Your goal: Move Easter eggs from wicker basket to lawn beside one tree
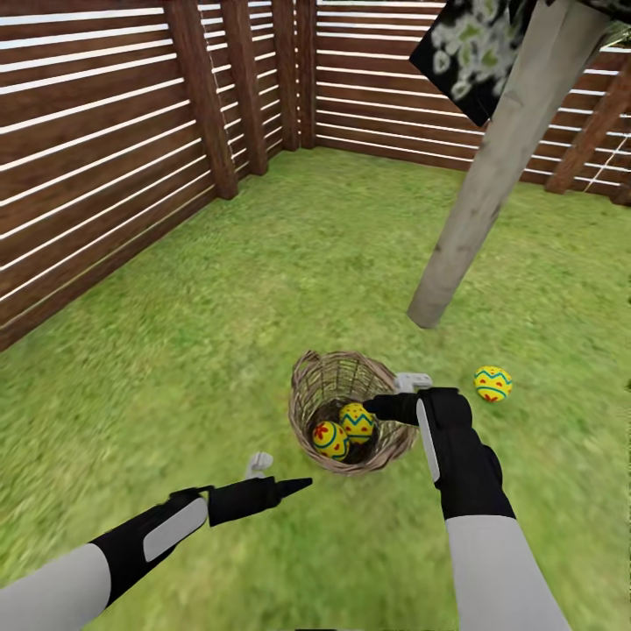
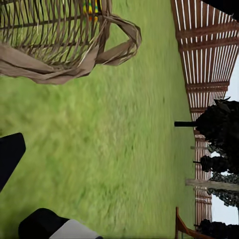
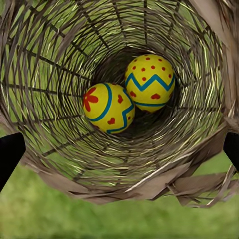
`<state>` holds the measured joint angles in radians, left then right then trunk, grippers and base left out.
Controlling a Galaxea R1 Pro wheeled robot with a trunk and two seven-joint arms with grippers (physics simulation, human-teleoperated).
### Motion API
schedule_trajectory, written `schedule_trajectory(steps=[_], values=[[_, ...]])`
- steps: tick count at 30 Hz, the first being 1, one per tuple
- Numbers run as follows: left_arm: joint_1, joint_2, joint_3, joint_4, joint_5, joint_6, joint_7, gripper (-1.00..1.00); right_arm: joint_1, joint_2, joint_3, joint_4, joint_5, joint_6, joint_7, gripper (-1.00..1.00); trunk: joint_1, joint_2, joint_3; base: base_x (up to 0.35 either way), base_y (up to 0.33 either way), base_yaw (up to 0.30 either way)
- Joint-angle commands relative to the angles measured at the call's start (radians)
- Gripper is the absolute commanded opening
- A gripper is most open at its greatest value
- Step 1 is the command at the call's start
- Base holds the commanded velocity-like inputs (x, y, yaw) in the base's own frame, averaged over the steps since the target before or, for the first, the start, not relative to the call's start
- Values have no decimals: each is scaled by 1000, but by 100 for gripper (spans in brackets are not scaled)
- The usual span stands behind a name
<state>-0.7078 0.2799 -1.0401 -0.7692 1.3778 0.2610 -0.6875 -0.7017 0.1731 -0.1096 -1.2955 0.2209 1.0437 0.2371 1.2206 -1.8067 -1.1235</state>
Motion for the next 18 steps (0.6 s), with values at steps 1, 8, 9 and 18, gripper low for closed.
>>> schedule_trajectory(steps=[1,8,9,18], values=[[-1,2,-3,0,11,8,-1,100,-1,1,-2,-1,11,3,10,100,0,0,0,0,140,-207],[-1,8,-3,4,10,7,-1,100,-1,1,-2,1,13,3,9,100,0,0,3,0,162,-104],[-1,8,-3,5,10,7,-1,100,-1,1,-2,3,14,3,10,100,0,0,4,0,284,-8],[-1,8,-3,5,10,7,-1,100,-1,1,-2,50,14,3,7,100,0,0,4,0,269,-1]])
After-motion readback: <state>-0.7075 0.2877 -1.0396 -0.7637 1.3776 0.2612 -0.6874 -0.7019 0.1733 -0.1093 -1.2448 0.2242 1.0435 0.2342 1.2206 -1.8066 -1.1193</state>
